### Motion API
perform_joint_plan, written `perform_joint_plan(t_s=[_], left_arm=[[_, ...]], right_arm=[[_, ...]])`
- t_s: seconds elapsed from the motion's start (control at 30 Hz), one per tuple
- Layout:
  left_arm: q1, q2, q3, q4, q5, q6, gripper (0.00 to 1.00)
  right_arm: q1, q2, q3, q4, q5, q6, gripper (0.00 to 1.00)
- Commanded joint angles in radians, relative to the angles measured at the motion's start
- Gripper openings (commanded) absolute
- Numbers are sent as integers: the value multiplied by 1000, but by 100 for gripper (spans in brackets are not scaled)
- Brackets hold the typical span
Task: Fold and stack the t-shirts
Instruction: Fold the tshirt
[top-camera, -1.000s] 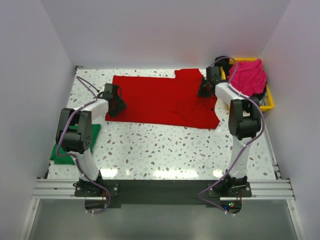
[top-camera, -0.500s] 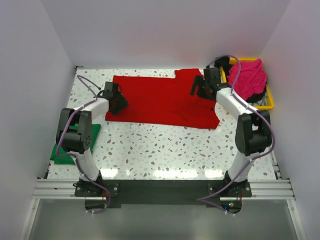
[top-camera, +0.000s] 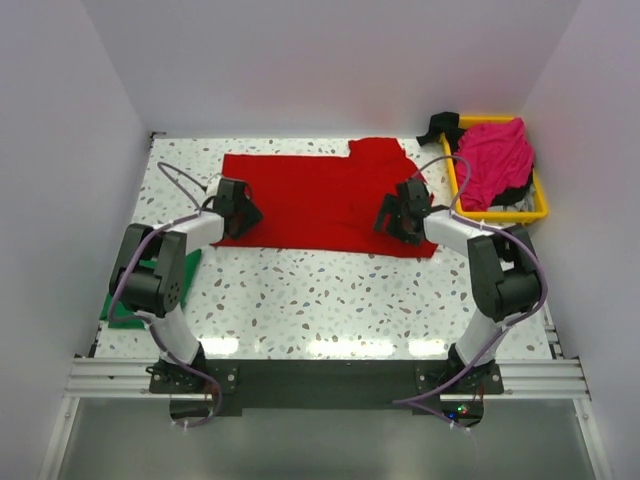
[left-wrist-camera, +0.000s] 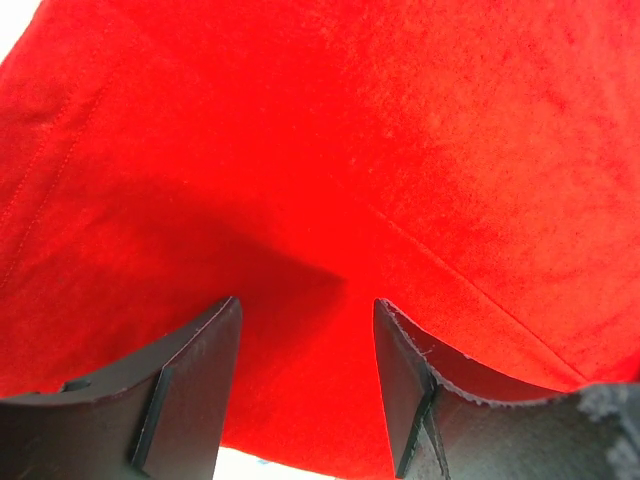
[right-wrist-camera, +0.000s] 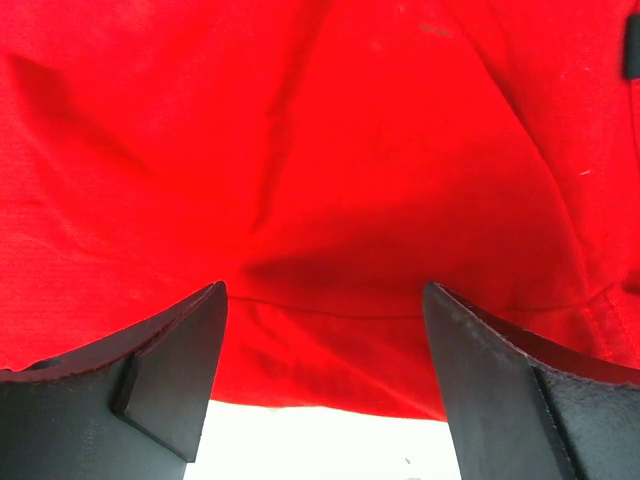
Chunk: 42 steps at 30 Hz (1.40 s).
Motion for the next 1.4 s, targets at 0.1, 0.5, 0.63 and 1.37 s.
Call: perform_joint_plan(t_s=[0.1,0.5,0.63,1.37], left_arm=[[-11,-105,-181,-37,-144,-82,61],[-15,-312,-401,-59,-149,-92,62],[-17,-380,-476,-59,-140,-81,62],[29,-106,292,-299,-287,83,65]], right_arm=[[-2,-38,-154,99,-16,116,84],[-2,-303,-439,71,-98,161,85],[-4,-427,-525,18,-97,170,86],[-37,-167,318,-111,-134,-60,86]])
